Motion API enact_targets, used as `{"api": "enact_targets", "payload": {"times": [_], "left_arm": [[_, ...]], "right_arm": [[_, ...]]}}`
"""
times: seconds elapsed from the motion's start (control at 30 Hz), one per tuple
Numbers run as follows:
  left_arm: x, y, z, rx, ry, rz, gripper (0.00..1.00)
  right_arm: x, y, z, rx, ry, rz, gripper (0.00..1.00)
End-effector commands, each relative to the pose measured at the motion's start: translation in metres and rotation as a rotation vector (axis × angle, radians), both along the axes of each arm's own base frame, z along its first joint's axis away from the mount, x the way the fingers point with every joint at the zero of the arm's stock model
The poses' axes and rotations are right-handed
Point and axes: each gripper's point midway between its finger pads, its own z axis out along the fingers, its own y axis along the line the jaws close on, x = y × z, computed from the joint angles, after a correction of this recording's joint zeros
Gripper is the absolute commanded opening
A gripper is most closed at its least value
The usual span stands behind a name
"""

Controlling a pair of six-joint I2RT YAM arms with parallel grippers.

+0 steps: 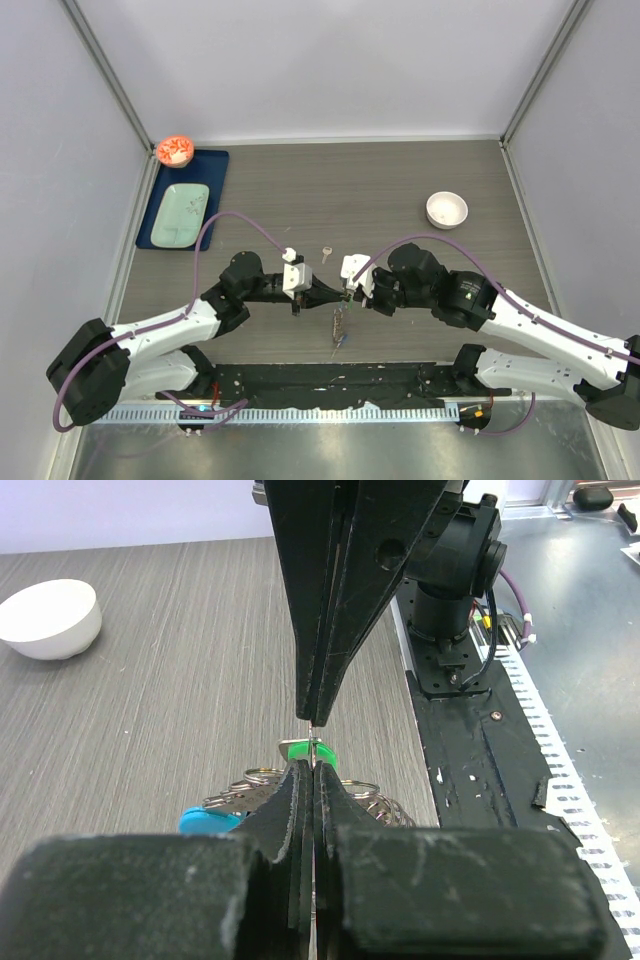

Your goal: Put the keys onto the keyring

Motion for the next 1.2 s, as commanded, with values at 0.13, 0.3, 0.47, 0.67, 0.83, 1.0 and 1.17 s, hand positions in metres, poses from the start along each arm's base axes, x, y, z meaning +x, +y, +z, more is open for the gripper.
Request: {"api": "enact_targets", "payload": {"times": [0.13, 0.3, 0.47, 0.67, 0.83, 1.0, 1.17], "left_arm": [[0.0040, -0.0056, 0.0330, -0.083, -0.069, -0.008, 0.00], [0.0043, -0.0057, 0.0311, -0.078, -0.063, -0.006, 0.00], [0.0043, -0.0062, 0.0313, -0.078, -0.063, -0.006, 0.00], [0.0056, -0.0067, 0.0314, -0.077, -0.062, -0.002, 0.00], [0.0067, -0.0074, 0.0303, -0.073, -0.057, -0.002, 0.00], [0.0070, -0.0081, 0.0304, -0.070, -0.053, -0.003, 0.00], [0.0072, -0.0084, 0.0293, -0.066, -0.046, 0.000, 0.00]], "right_arm": [[0.0003, 0.0084, 0.0143, 0.054, -0.032, 0.023, 0.01], [-0.0005, 0.0096, 0.0164, 0.064, -0.034, 0.029, 0.01], [-0.0007, 0.0103, 0.0182, 0.070, -0.037, 0.032, 0.01], [-0.0024, 0.0120, 0.0203, 0.079, -0.036, 0.043, 0.01], [-0.0037, 0.0128, 0.0211, 0.083, -0.038, 0.053, 0.01], [-0.0038, 0.0130, 0.0218, 0.084, -0.039, 0.054, 0.01], [-0.0038, 0.0138, 0.0241, 0.089, -0.044, 0.056, 0.01]]}}
